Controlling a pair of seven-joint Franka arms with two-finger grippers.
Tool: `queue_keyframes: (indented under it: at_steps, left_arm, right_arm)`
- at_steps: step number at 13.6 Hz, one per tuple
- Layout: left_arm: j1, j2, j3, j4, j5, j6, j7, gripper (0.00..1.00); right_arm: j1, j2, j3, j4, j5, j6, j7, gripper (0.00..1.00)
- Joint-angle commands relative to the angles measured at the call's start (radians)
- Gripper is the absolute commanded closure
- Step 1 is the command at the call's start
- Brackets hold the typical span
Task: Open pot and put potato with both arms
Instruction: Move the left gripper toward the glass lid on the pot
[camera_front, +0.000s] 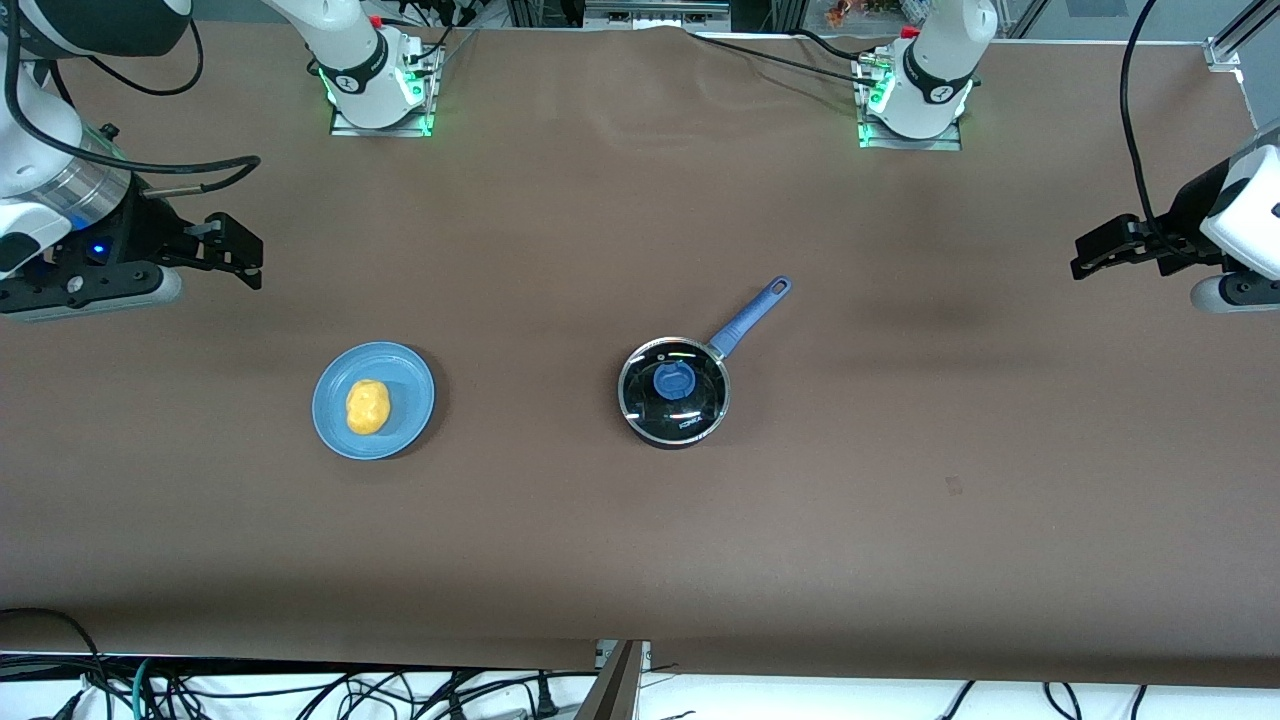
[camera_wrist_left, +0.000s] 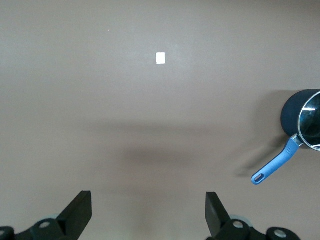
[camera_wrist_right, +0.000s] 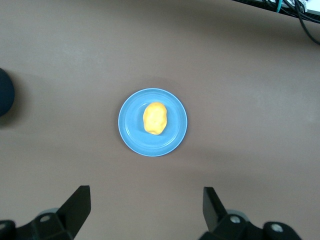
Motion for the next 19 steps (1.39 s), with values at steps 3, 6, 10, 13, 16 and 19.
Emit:
queue_keyframes:
  at_steps: [3,6,10,13,16,19]
  left_arm:
    - [0.003,-0.023,-0.003,-0.024,-0.018,-0.004,-0.012,0.00]
    - [-0.003,-0.018,-0.005,-0.024,-0.037,-0.001,-0.020,0.00]
    - [-0.040,0.015,-0.095,-0.024,-0.024,0.059,-0.148,0.00]
    - [-0.126,0.089,-0.138,-0.023,-0.018,0.155,-0.270,0.00]
    - [-0.207,0.199,-0.164,-0.015,0.019,0.255,-0.394,0.00]
    - [-0.281,0.299,-0.183,-0.007,0.010,0.364,-0.437,0.00]
  right_arm:
    - [-0.008,-0.015,-0.005,0.005,0.004,-0.074,0.004,0.01]
    - [-0.006,-0.015,-0.003,0.008,0.004,-0.073,0.005,0.01]
    - [-0.006,-0.016,-0.003,0.009,0.004,-0.073,0.005,0.01]
    - [-0.006,-0.016,-0.005,0.009,0.002,-0.074,0.005,0.01]
    - [-0.006,-0.016,-0.003,0.009,0.002,-0.074,0.005,0.01]
    - [-0.006,-0.016,-0.003,0.009,0.002,-0.074,0.004,0.01]
